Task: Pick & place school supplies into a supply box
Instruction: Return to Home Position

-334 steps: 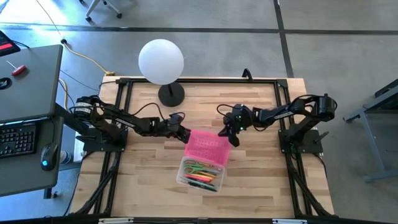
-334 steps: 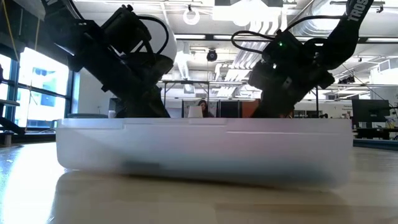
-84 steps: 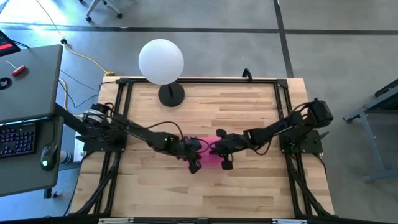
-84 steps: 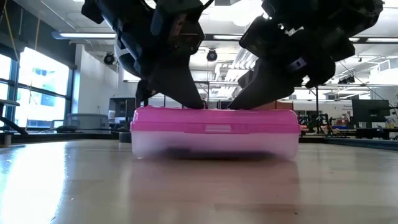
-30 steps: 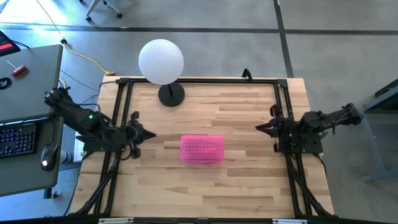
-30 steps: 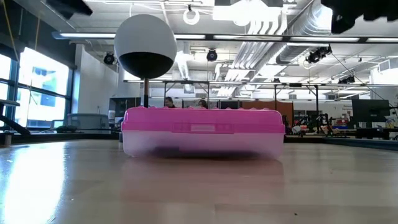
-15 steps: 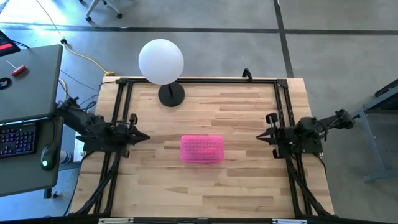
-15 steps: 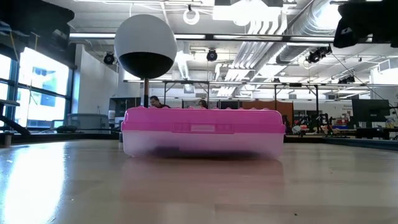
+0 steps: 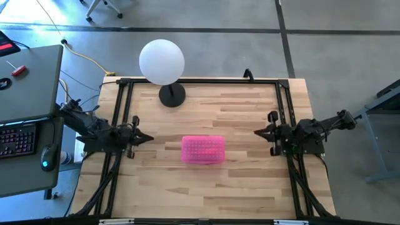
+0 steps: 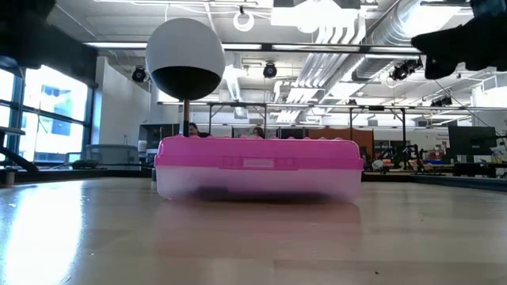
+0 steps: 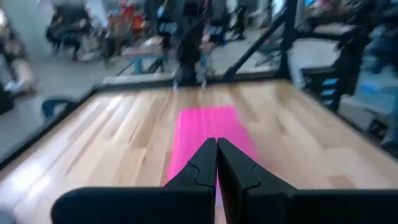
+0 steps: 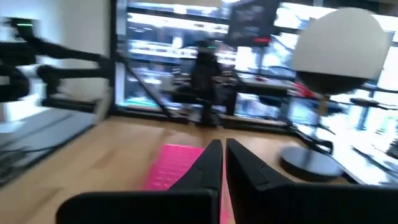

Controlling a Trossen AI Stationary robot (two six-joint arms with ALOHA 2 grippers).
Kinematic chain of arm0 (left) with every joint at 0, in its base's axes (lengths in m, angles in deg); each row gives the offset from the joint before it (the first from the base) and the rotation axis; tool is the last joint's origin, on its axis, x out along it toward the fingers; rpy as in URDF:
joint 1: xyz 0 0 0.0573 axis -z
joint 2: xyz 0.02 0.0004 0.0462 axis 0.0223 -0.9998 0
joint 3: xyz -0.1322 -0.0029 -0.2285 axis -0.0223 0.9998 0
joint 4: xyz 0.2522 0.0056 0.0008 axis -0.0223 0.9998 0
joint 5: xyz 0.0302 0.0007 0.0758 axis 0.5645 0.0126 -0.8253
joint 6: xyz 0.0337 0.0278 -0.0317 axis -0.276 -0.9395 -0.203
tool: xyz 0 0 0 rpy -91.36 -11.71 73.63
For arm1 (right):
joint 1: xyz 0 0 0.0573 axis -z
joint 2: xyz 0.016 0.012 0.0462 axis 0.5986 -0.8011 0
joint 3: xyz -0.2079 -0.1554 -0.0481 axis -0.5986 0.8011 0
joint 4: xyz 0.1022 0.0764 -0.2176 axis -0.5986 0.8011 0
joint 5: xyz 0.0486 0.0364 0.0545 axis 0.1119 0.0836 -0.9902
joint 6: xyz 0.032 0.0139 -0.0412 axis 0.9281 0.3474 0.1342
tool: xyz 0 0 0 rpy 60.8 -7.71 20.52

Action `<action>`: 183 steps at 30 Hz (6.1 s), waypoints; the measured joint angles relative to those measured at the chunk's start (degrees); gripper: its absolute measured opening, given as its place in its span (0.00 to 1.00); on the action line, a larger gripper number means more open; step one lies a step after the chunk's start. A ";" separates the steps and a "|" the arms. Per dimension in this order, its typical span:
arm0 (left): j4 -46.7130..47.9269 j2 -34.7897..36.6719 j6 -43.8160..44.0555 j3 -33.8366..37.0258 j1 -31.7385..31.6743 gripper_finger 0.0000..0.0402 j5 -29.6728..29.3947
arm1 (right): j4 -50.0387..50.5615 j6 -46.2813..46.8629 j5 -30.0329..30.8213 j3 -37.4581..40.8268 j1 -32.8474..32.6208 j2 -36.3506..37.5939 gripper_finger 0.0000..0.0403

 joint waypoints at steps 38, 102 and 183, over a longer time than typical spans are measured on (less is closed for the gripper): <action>0.12 -1.33 9.67 2.03 0.00 0.10 4.60 | 2.97 17.45 5.29 0.00 0.02 -0.62 0.00; 0.16 -1.33 9.67 2.09 0.00 0.10 4.60 | 2.97 17.42 5.29 -0.02 0.00 -0.64 0.00; 0.16 -1.36 9.67 2.09 0.00 0.10 4.58 | 2.97 17.40 5.29 -0.04 0.02 -0.64 0.00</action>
